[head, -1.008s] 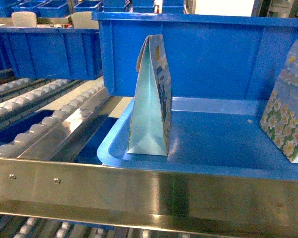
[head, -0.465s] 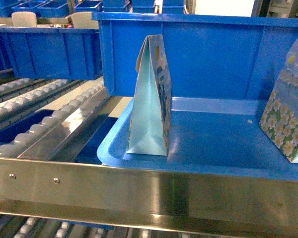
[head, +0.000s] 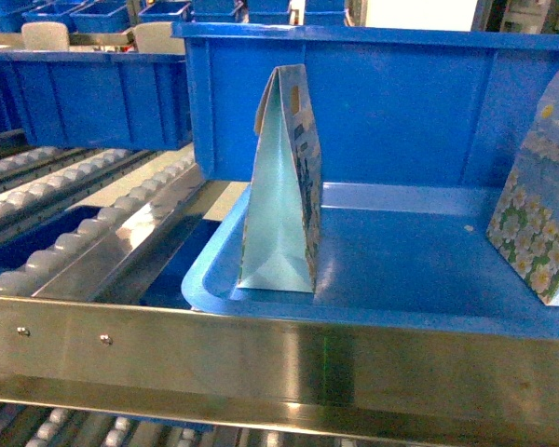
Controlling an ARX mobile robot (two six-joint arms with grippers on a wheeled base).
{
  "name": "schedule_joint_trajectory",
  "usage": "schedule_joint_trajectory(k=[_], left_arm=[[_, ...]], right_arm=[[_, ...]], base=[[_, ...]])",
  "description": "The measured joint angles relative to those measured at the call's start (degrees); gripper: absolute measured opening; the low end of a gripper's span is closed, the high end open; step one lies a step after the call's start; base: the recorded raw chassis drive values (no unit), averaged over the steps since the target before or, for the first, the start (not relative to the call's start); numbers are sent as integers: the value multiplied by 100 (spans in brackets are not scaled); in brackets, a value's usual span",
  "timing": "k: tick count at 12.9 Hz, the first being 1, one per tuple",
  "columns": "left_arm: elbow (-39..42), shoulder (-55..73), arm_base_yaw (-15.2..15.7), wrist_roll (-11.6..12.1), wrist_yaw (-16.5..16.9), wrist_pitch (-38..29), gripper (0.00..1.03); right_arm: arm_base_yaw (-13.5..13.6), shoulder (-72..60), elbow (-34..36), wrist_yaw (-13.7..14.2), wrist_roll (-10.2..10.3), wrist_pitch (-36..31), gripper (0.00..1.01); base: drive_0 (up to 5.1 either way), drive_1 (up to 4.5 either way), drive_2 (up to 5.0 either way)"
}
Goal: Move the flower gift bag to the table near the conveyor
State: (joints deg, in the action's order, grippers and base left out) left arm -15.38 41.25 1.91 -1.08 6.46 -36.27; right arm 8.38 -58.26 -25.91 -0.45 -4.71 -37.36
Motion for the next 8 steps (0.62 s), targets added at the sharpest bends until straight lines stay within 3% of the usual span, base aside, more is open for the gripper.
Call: schedule_joint_trajectory(k=[3,5,8], left_arm=[[0,0,0,-2,0,0,98],[0,0,0,-2,0,2,98],[0,0,0,0,0,-2,98]], right_arm=[[142,-610,-605,50,-33,-70,98],[37,-1814,-1185,-15,59,249,98],[17,-2382,-1185,37,55,90,98]], base=[[0,0,0],[0,0,0],[0,0,0]])
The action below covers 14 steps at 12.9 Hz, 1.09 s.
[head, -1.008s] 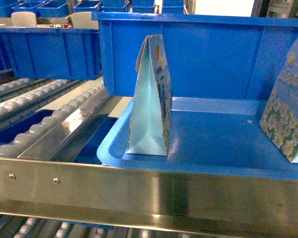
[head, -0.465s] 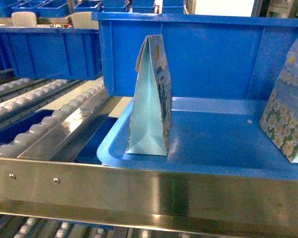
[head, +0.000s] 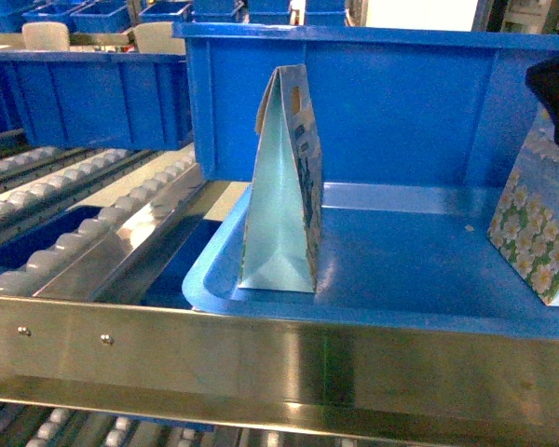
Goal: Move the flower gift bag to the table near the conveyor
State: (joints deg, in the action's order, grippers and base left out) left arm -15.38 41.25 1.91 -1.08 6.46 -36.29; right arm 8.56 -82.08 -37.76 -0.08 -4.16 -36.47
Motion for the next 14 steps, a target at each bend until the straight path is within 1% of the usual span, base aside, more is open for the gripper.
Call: schedule_joint_trajectory(k=[2,4,5,8,10,11,12,14], left_arm=[[0,0,0,-2,0,0,98],[0,0,0,0,0,2,98],[0,0,0,0,0,2,98],[0,0,0,-2,0,4,98],[0,0,0,0,0,0,98],[0,0,0,0,0,2,98],[0,0,0,0,0,2,98],[0,0,0,-2,0,2,98]], right_arm=[[-131,-299,-28,70,28,-15,98],[-195,-372,-103,90,57,4,98],[-225,-518,-144,94,105,0,98],[-299,-671,-195,96,186,83,98],[-293,-671,-186,116,225,-28,98],[-286,-671,-170,114,229,-39,92],[-284,-671,-153,118,247,-24,81],[-284,-671,-114,111,293,-20,56]], base=[[0,0,0],[0,0,0],[0,0,0],[0,0,0],[0,0,0],[0,0,0],[0,0,0],[0,0,0]])
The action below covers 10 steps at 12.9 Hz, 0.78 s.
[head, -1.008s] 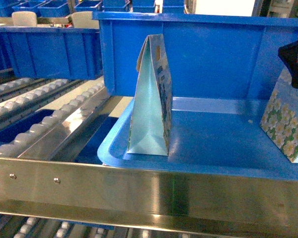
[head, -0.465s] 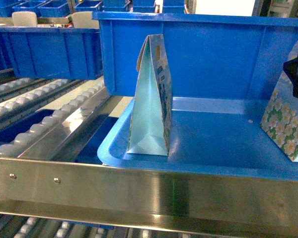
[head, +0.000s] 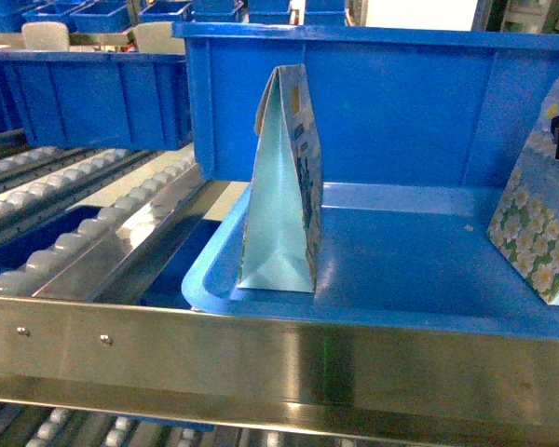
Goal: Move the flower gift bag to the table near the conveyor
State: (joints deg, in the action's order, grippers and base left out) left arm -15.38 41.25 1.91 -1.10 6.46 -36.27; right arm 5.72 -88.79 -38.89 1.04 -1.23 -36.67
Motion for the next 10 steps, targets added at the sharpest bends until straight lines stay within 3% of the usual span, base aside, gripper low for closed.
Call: schedule_joint_trajectory(k=[3,4,10], left_arm=[[0,0,0,2,0,0,98],[0,0,0,2,0,0,98],[0,0,0,2,0,0,98]], right_arm=[[-9,24,94,-63,24,-173,7],[-11,68,166,-61,22,-245,3],[-17,973,772,37,9,-730,3]], base=[[0,0,0],[0,0,0],[0,0,0]])
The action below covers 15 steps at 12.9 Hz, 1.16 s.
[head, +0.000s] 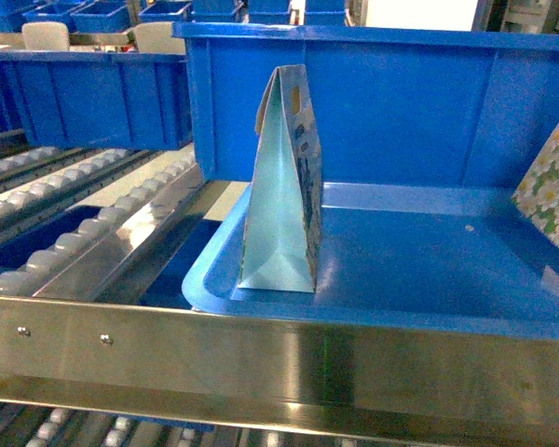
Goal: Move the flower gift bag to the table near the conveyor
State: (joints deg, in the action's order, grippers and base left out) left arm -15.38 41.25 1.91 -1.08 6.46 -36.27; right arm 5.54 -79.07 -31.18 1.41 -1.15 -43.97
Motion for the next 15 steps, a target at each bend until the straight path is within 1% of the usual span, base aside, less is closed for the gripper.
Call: schedule_joint_trajectory(k=[2,4,7,8,9,10,11,12,13,14,15], left_arm=[[0,0,0,0,0,-2,98],[0,0,0,0,0,0,98],[0,0,0,-2,0,0,98],[0,0,0,0,0,-2,98],[0,0,0,0,0,0,98],[0,0,0,-2,0,2,98],[0,0,0,0,0,0,98],[0,0,0,-2,0,0,98],[0,0,0,0,0,-2,98],[0,0,0,0,0,0,98],[0,0,0,0,0,0,98]], right_arm=[[-127,664,258,4,9,-63,3],[-389,1648,708,-20,9,107,3],[-651,2540,1102,-291,72,411,3],[-761,2782,1222,-367,138,540,3],[-793,2983,1309,-380,175,671,3],[-859,4124,1589,-437,216,1574,3],[-841,4387,1703,-470,214,1637,3],[-807,4454,1825,-442,186,1493,3],[-732,4476,1910,-365,129,1412,3],[-695,4509,1937,-181,111,1399,3],[-699,4518,1937,-142,109,1386,3]], base=[[0,0,0],[0,0,0],[0,0,0],[0,0,0],[0,0,0],[0,0,0],[0,0,0],[0,0,0],[0,0,0],[0,0,0],[0,0,0]])
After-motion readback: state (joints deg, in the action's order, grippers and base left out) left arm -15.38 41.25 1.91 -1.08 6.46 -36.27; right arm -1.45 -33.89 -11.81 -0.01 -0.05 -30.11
